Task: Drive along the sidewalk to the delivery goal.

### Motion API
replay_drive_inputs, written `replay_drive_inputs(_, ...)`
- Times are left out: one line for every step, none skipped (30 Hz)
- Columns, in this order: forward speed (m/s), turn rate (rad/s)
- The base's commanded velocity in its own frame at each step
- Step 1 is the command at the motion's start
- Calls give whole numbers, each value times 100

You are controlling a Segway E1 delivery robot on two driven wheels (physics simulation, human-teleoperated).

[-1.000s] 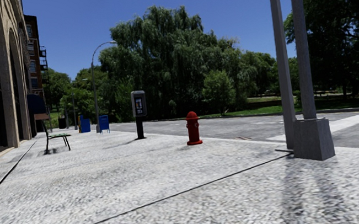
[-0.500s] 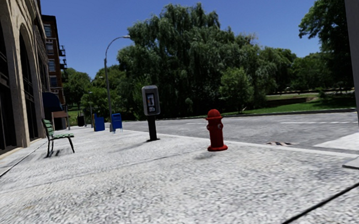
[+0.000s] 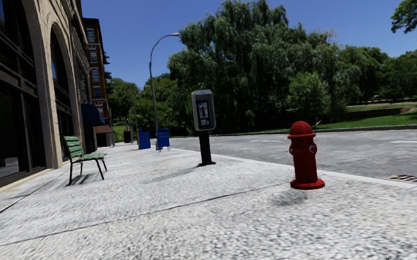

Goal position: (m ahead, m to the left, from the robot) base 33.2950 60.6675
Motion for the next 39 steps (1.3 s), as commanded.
replay_drive_inputs(200, 36)
replay_drive_inputs(200, 36)
replay_drive_inputs(200, 36)
replay_drive_inputs(200, 36)
replay_drive_inputs(200, 36)
replay_drive_inputs(200, 36)
replay_drive_inputs(200, 36)
replay_drive_inputs(200, 36)
replay_drive_inputs(200, 36)
replay_drive_inputs(200, 36)
replay_drive_inputs(200, 36)
replay_drive_inputs(200, 36)
replay_drive_inputs(200, 36)
replay_drive_inputs(200, 36)
replay_drive_inputs(200, 35)
replay_drive_inputs(200, 35)
replay_drive_inputs(200, 35)
replay_drive_inputs(200, 35)
replay_drive_inputs(200, 35)
replay_drive_inputs(200, 35)
replay_drive_inputs(200, 35)
replay_drive_inputs(200, 35)
replay_drive_inputs(200, 34)
replay_drive_inputs(200, 34)
replay_drive_inputs(200, 34)
replay_drive_inputs(200, 34)
replay_drive_inputs(200, 33)
replay_drive_inputs(200, 31)
replay_drive_inputs(200, 31)
replay_drive_inputs(200, 30)
replay_drive_inputs(200, 27)
replay_drive_inputs(200, 26)
replay_drive_inputs(200, 26)
replay_drive_inputs(200, 26)
replay_drive_inputs(200, 25)
replay_drive_inputs(200, 25)
replay_drive_inputs(200, 25)
replay_drive_inputs(200, 25)
replay_drive_inputs(200, 25)
